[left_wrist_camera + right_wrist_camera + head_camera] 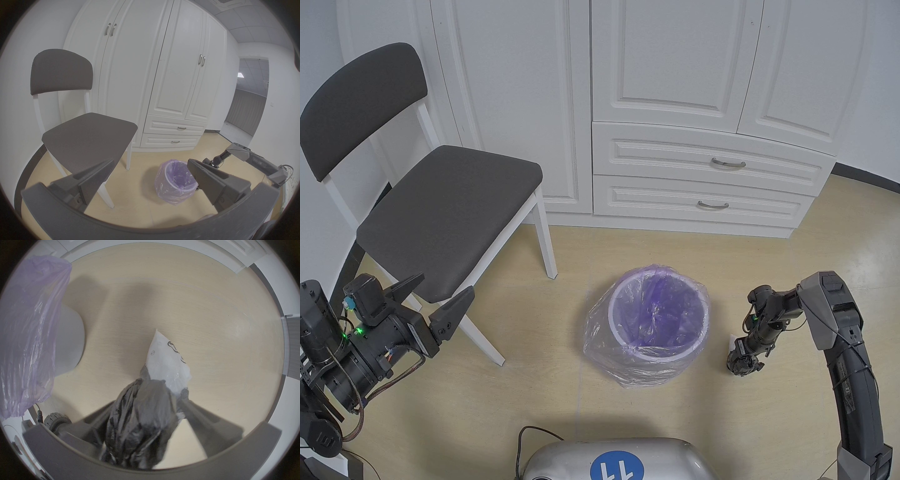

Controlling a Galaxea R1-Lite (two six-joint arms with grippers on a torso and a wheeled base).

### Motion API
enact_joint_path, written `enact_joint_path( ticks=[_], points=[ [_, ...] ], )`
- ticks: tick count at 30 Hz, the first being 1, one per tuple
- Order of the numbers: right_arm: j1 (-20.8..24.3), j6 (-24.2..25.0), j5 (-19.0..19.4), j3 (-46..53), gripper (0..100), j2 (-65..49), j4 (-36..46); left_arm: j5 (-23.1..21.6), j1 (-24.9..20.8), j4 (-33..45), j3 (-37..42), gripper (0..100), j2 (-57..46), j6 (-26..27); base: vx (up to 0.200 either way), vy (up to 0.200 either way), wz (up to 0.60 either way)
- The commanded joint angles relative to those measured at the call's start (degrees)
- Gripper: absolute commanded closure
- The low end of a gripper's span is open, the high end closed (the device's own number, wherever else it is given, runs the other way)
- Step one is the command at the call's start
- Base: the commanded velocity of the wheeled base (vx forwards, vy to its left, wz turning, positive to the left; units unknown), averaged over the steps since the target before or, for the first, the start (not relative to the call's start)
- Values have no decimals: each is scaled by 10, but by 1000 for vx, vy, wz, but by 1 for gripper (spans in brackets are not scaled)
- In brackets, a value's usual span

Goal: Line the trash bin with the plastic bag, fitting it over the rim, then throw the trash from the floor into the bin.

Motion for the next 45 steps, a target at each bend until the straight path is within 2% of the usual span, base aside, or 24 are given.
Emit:
enact_joint_path(
  ticks=[1,6,7,10,16,25,29,32,33,35,36,37,41,43,45],
  points=[
    [0,1,0,0,100,0,-1,1,0,0,0,0,1,0,0,0,0],
    [0,5,-14,0,100,-13,-2,1,-3,-6,3,0,-7,0,0,0,0],
    [0,6,-25,8,100,-33,-7,0,-4,-13,9,0,-8,1,0,0,0],
    [0,6,-25,36,100,-67,-12,0,-4,-25,13,0,-8,1,0,0,0],
    [0,3,-87,124,100,-162,-16,4,-4,-52,10,0,1,3,0,0,0],
    [-1,0,-81,244,100,-368,-20,4,-4,-52,10,0,-8,20,0,0,0],
    [2,0,-79,306,100,-462,-53,4,-4,-53,10,0,-8,22,0,0,0],
    [21,-1,-74,391,100,-558,-123,4,-5,-53,10,0,-9,23,0,0,0],
    [21,-1,-74,391,100,-558,-123,4,-5,-53,10,0,-9,23,0,0,0],
    [47,-7,-71,464,100,-626,-192,4,-5,-53,10,0,-10,24,0,0,0],
    [49,-7,-71,468,100,-629,-196,4,-5,-54,10,0,-10,24,0,0,0],
    [72,-14,-70,506,100,-660,-242,4,-5,-54,10,0,-10,24,0,0,0],
    [127,-15,-71,573,100,-688,-346,4,-6,-54,10,0,-10,24,0,0,0],
    [141,-15,-70,591,100,-689,-380,4,-7,-54,10,0,-10,24,0,0,0],
    [175,-13,-69,626,100,-683,-457,4,-7,-54,10,0,-10,24,0,0,0]
  ],
)
